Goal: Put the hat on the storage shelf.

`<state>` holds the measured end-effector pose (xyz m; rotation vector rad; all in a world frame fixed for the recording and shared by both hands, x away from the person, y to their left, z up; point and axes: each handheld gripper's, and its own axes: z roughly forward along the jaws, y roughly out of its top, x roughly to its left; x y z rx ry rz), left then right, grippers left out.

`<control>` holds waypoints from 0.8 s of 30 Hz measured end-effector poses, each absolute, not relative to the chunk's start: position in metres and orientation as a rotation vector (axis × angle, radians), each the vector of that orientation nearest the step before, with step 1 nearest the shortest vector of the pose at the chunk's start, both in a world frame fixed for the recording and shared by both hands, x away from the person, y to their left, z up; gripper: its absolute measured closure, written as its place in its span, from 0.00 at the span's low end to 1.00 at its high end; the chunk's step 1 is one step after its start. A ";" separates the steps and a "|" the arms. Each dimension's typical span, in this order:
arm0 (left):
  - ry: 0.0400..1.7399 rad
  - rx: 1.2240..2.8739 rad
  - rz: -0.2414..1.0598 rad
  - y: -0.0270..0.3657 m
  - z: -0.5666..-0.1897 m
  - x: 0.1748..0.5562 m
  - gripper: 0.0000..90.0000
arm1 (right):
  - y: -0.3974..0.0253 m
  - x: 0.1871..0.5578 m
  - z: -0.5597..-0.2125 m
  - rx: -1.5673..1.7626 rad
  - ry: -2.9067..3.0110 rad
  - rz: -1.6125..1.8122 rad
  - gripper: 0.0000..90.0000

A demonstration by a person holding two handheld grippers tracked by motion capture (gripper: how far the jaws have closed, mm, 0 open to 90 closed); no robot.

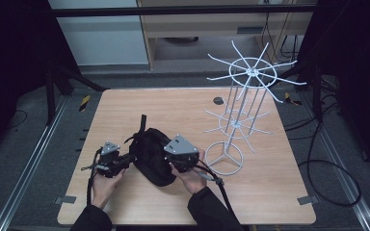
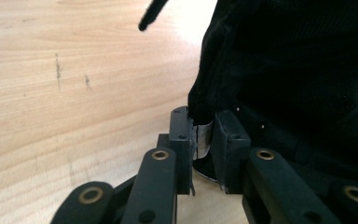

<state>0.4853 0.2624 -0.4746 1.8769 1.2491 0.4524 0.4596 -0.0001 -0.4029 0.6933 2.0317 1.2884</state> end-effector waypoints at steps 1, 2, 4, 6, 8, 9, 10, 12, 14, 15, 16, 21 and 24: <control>1.260 1.848 0.453 0.263 -0.475 0.489 0.88 | 0.002 0.459 -0.400 0.662 2.027 1.294 0.93; 1.265 1.844 0.454 0.263 -0.475 0.491 0.88 | 0.003 0.458 -0.399 0.643 2.031 1.298 0.93; 1.272 1.834 0.453 0.263 -0.476 0.494 0.88 | 0.006 0.456 -0.399 0.606 2.045 1.304 0.93; 1.287 1.835 0.443 0.264 -0.480 0.498 0.88 | 0.009 0.454 -0.401 0.567 2.073 1.301 0.92; 1.281 1.841 0.445 0.263 -0.484 0.500 0.88 | 0.012 0.450 -0.405 0.527 2.095 1.284 0.92; 1.275 1.842 0.447 0.263 -0.483 0.500 0.88 | 0.013 0.449 -0.407 0.514 2.098 1.286 0.92; 1.275 1.842 0.447 0.263 -0.483 0.500 0.88 | 0.013 0.449 -0.407 0.514 2.098 1.286 0.92; 1.277 1.844 0.444 0.263 -0.484 0.499 0.87 | 0.014 0.445 -0.411 0.500 2.115 1.298 0.92; 1.287 1.843 0.438 0.264 -0.482 0.497 0.86 | 0.015 0.443 -0.414 0.495 2.124 1.283 0.92; 1.291 1.845 0.437 0.265 -0.481 0.496 0.84 | 0.015 0.442 -0.416 0.496 2.125 1.275 0.92; 1.291 1.845 0.437 0.265 -0.481 0.496 0.82 | 0.015 0.442 -0.416 0.496 2.125 1.275 0.92; 1.310 1.819 0.416 0.280 -0.473 0.474 0.74 | 0.015 0.437 -0.423 0.506 2.121 1.236 0.91; 1.297 1.803 0.409 0.285 -0.467 0.465 0.72 | 0.017 0.435 -0.424 0.491 2.128 1.223 0.91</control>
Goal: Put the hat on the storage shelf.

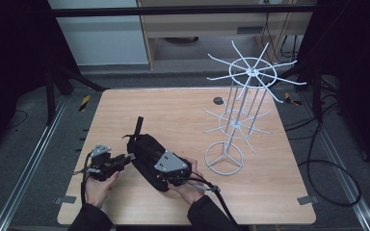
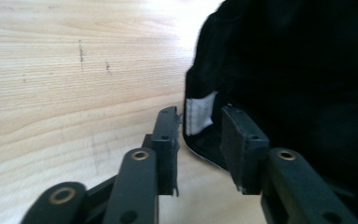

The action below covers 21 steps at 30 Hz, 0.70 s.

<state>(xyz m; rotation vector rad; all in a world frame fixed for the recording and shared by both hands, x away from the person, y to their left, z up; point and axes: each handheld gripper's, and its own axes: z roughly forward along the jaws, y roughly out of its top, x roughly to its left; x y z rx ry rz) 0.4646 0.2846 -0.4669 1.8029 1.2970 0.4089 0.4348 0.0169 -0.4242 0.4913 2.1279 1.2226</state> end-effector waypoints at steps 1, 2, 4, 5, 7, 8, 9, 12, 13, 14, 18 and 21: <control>1.270 1.773 0.405 0.287 -0.459 0.454 0.71 | 0.019 0.433 -0.426 0.479 2.135 1.205 0.90; 1.252 1.763 0.407 0.287 -0.454 0.448 0.70 | 0.020 0.432 -0.427 0.474 2.140 1.204 0.90; 1.230 1.748 0.415 0.286 -0.449 0.443 0.68 | 0.021 0.431 -0.428 0.470 2.147 1.203 0.89; 1.187 1.732 0.422 0.283 -0.440 0.435 0.67 | 0.022 0.429 -0.430 0.469 2.149 1.211 0.87; 1.150 1.708 0.419 0.278 -0.433 0.431 0.65 | 0.023 0.428 -0.432 0.473 2.152 1.228 0.86; 1.137 1.698 0.408 0.276 -0.430 0.430 0.63 | 0.024 0.427 -0.433 0.476 2.153 1.230 0.86; 1.123 1.690 0.399 0.274 -0.428 0.429 0.62 | 0.024 0.427 -0.433 0.476 2.154 1.232 0.85; 1.101 1.680 0.394 0.269 -0.424 0.427 0.58 | 0.026 0.426 -0.434 0.480 2.159 1.236 0.84; 1.088 1.665 0.376 0.266 -0.421 0.426 0.56 | 0.026 0.426 -0.434 0.480 2.160 1.237 0.84; 1.088 1.665 0.376 0.266 -0.421 0.426 0.55 | 0.026 0.425 -0.434 0.479 2.160 1.239 0.84; 1.066 1.643 0.360 0.262 -0.416 0.425 0.50 | 0.027 0.425 -0.435 0.483 2.160 1.244 0.83; 1.058 1.642 0.349 0.259 -0.415 0.425 0.47 | 0.027 0.424 -0.435 0.485 2.163 1.251 0.83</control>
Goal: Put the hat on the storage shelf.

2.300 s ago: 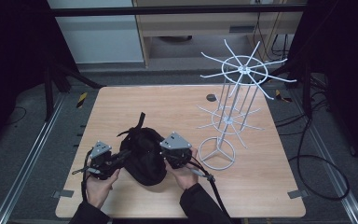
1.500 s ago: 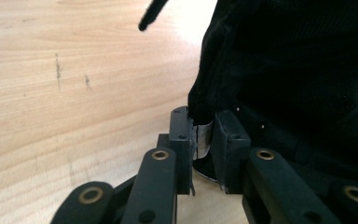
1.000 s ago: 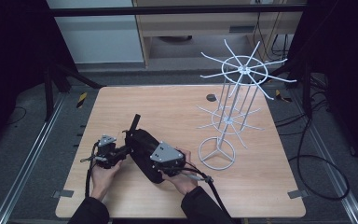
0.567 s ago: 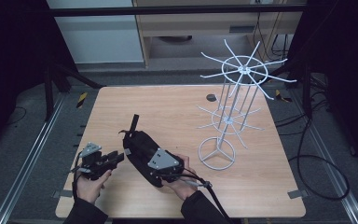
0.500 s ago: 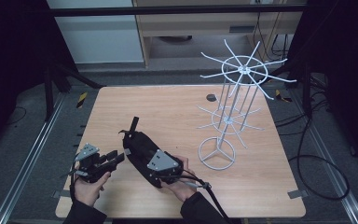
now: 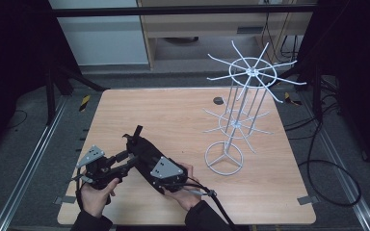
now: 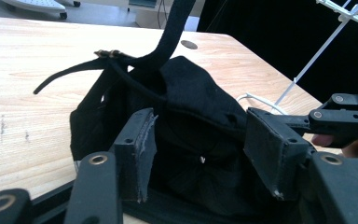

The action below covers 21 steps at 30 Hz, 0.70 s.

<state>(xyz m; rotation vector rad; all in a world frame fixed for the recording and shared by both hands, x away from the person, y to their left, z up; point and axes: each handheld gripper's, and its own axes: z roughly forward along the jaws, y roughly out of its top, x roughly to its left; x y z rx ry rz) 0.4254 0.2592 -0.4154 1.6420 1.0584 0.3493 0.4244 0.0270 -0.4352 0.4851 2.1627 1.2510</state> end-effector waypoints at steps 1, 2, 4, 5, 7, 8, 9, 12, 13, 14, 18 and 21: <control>1.060 1.640 0.349 0.258 -0.416 0.426 0.47 | 0.027 0.424 -0.435 0.485 2.163 1.251 0.83; 1.062 1.631 0.327 0.256 -0.416 0.429 0.46 | 0.028 0.424 -0.436 0.483 2.166 1.256 0.82; 1.065 1.627 0.325 0.253 -0.415 0.432 0.44 | 0.028 0.424 -0.436 0.482 2.170 1.256 0.82; 1.065 1.627 0.325 0.253 -0.415 0.432 0.43 | 0.028 0.424 -0.436 0.482 2.170 1.255 0.82; 1.072 1.625 0.323 0.251 -0.414 0.435 0.43 | 0.028 0.424 -0.437 0.485 2.172 1.258 0.82; 1.084 1.623 0.321 0.249 -0.416 0.438 0.43 | 0.028 0.424 -0.437 0.488 2.173 1.262 0.82; 1.084 1.623 0.321 0.249 -0.416 0.438 0.42 | 0.028 0.424 -0.437 0.488 2.173 1.262 0.82; 1.094 1.619 0.289 0.247 -0.421 0.443 0.40 | 0.027 0.423 -0.439 0.492 2.177 1.273 0.82; 1.097 1.616 0.281 0.246 -0.422 0.444 0.40 | 0.027 0.423 -0.439 0.491 2.177 1.275 0.82; 1.099 1.614 0.275 0.246 -0.422 0.445 0.40 | 0.026 0.423 -0.439 0.492 2.179 1.278 0.82; 1.100 1.593 0.252 0.245 -0.422 0.447 0.38 | 0.026 0.424 -0.440 0.497 2.182 1.293 0.82; 1.100 1.587 0.250 0.245 -0.421 0.448 0.38 | 0.026 0.424 -0.440 0.496 2.182 1.295 0.82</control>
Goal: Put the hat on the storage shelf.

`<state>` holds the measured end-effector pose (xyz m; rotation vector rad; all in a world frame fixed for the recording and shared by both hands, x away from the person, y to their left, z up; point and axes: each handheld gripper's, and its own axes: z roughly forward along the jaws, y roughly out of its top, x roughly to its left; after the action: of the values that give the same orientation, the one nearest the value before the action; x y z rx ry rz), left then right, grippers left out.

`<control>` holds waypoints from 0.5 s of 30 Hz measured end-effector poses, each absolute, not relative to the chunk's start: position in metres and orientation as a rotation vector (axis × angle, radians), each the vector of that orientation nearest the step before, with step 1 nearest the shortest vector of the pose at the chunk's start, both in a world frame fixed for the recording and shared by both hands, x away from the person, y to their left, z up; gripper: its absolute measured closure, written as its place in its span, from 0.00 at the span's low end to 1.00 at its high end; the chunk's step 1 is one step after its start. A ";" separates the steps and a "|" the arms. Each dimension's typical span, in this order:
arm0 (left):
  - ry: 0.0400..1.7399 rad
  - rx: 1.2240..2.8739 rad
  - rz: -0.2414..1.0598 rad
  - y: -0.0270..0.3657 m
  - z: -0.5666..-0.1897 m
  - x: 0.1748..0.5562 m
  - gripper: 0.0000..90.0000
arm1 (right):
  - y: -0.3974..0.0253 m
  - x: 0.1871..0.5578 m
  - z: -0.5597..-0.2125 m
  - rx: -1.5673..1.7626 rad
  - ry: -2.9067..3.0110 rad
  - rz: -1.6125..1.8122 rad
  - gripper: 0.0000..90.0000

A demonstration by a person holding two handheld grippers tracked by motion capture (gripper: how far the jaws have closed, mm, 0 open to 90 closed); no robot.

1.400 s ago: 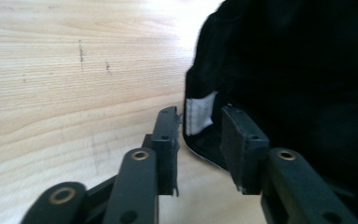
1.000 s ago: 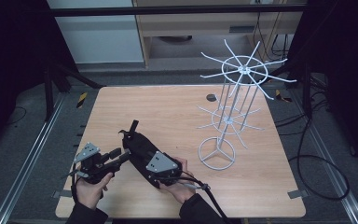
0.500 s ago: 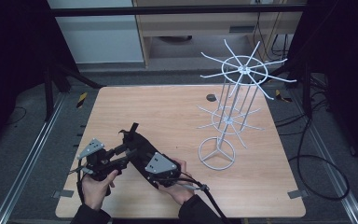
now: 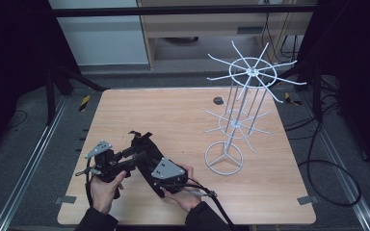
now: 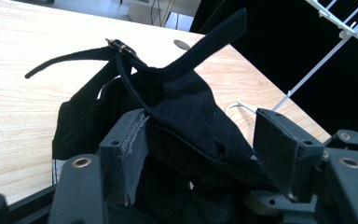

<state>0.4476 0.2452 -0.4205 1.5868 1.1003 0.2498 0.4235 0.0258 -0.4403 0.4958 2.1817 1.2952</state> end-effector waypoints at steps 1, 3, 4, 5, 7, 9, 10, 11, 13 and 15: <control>1.102 1.584 0.259 0.246 -0.420 0.448 0.38 | 0.026 0.423 -0.440 0.496 2.182 1.294 0.82; 1.108 1.592 0.277 0.248 -0.419 0.449 0.36 | 0.026 0.423 -0.440 0.490 2.185 1.310 0.83; 1.112 1.599 0.269 0.249 -0.420 0.449 0.36 | 0.026 0.422 -0.440 0.485 2.186 1.312 0.83; 1.113 1.606 0.265 0.248 -0.422 0.449 0.36 | 0.027 0.422 -0.440 0.481 2.186 1.310 0.83; 1.117 1.624 0.255 0.245 -0.424 0.449 0.38 | 0.029 0.422 -0.440 0.482 2.185 1.310 0.83; 1.109 1.629 0.240 0.241 -0.426 0.448 0.44 | 0.030 0.423 -0.440 0.480 2.187 1.308 0.83; 1.109 1.629 0.240 0.241 -0.426 0.448 0.46 | 0.030 0.423 -0.440 0.480 2.187 1.308 0.83; 1.100 1.642 0.250 0.239 -0.424 0.447 0.51 | 0.031 0.422 -0.441 0.474 2.192 1.311 0.83; 1.098 1.646 0.267 0.238 -0.423 0.446 0.59 | 0.031 0.422 -0.440 0.473 2.193 1.312 0.82; 1.113 1.636 0.279 0.241 -0.422 0.446 0.68 | 0.030 0.421 -0.440 0.483 2.202 1.322 0.76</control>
<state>0.4456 0.2411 -0.4221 1.6355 1.1133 0.2793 0.4215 0.0302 -0.4396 0.4827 2.2023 1.3216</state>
